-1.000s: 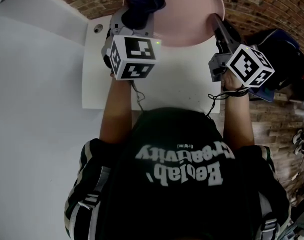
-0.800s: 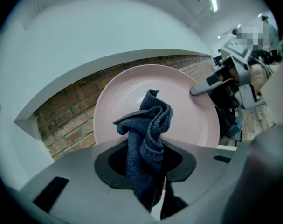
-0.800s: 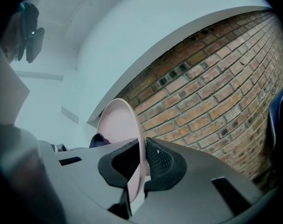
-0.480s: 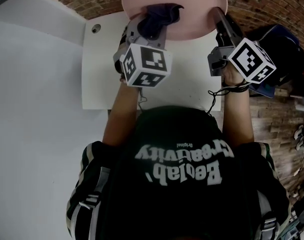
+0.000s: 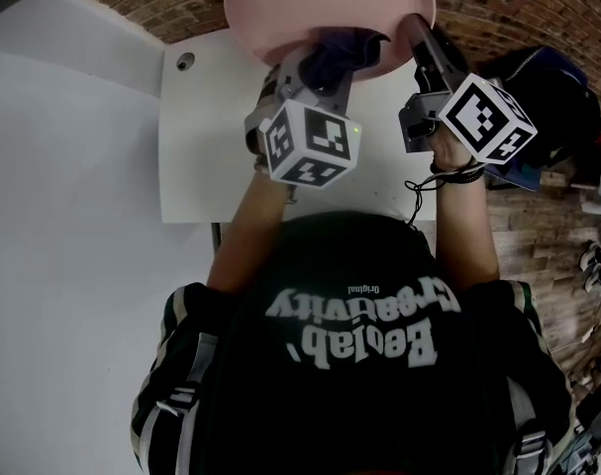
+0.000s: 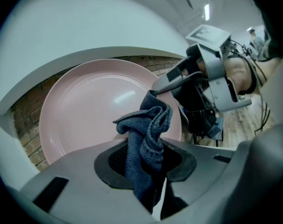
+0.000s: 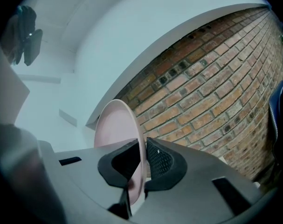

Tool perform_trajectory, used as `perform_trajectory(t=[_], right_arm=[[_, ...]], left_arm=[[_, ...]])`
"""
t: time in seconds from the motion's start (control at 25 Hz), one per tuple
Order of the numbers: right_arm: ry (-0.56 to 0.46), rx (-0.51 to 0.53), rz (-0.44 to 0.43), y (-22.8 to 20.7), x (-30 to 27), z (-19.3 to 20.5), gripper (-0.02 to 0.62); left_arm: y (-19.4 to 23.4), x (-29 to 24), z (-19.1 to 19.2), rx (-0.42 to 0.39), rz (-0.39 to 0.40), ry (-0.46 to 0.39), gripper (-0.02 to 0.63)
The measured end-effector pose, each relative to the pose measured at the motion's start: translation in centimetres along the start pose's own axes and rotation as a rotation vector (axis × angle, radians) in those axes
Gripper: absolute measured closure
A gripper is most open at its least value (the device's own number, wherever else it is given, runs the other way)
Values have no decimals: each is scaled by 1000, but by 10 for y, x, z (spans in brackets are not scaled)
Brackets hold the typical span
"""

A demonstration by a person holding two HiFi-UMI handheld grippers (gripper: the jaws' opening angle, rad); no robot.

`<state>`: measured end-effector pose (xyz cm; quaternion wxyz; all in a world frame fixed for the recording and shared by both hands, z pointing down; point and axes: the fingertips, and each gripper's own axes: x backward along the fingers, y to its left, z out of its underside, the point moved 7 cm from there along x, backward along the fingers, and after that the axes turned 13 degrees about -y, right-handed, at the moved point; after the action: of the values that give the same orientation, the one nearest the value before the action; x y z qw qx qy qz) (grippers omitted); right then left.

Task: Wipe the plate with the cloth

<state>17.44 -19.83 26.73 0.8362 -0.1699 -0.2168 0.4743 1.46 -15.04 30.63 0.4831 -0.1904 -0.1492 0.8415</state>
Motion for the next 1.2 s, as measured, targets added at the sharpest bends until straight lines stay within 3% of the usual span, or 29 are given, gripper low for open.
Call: perform_trajectory(t=[0.48,0.92,1.2], right_arm=[[81,-12,-9,13,-2,31,586],[129,-7,-22,22,-1,47,584],[147,-5,-27,22,4,54,584]], left_arm=[[-1,-13,-11,-2,34,-48,485],[33,-14,-29,-32,-29,-91,485],[66,-12,-33,-53,-108,-89,485]])
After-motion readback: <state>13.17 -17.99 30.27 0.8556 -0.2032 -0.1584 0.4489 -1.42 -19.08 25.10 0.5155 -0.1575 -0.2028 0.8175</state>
